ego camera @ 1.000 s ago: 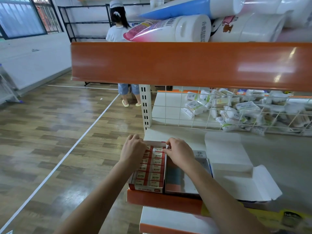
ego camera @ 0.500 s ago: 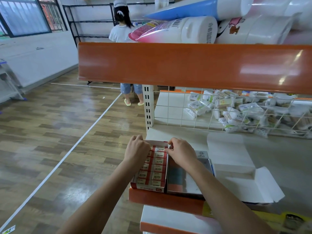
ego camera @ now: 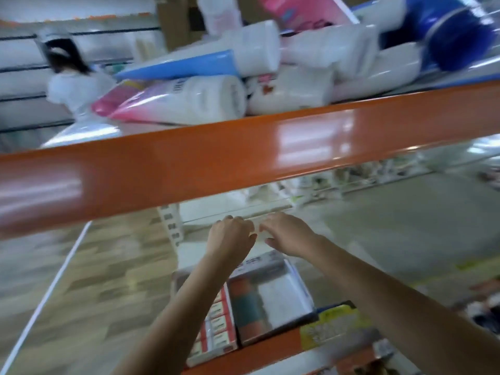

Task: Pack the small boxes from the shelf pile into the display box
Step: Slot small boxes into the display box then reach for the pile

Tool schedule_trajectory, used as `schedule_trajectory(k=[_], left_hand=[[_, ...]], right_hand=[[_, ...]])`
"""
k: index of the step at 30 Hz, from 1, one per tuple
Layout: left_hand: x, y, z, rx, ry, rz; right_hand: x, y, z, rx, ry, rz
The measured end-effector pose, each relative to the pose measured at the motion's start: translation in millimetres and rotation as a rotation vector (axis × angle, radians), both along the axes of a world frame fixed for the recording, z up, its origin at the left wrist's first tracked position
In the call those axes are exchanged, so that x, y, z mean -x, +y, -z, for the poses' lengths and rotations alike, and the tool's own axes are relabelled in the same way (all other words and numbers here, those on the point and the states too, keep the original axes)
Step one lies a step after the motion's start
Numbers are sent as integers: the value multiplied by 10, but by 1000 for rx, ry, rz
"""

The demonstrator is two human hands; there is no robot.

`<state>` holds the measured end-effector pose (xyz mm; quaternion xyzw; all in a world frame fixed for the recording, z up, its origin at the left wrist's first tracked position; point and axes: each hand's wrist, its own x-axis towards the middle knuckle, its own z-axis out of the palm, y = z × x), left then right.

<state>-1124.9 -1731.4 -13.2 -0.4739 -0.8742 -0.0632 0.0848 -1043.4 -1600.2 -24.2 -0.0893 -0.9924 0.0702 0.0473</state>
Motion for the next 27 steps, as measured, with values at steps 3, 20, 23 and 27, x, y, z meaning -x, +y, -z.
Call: schedule_trajectory(k=[3, 20, 23, 27], left_hand=[[-194, 523, -34, 46, -4, 128], [-2794, 3516, -167, 44, -25, 531], [-3064, 3998, -185, 35, -81, 538], [-3383, 4606, -116, 52, -85, 570]], right_hand=[[-347, 355, -85, -34, 10, 141], [-3352, 2830, -250, -126, -15, 715], [-3754, 3219, -271, -115, -20, 789], [-4186, 3703, -190, -53, -10, 868]])
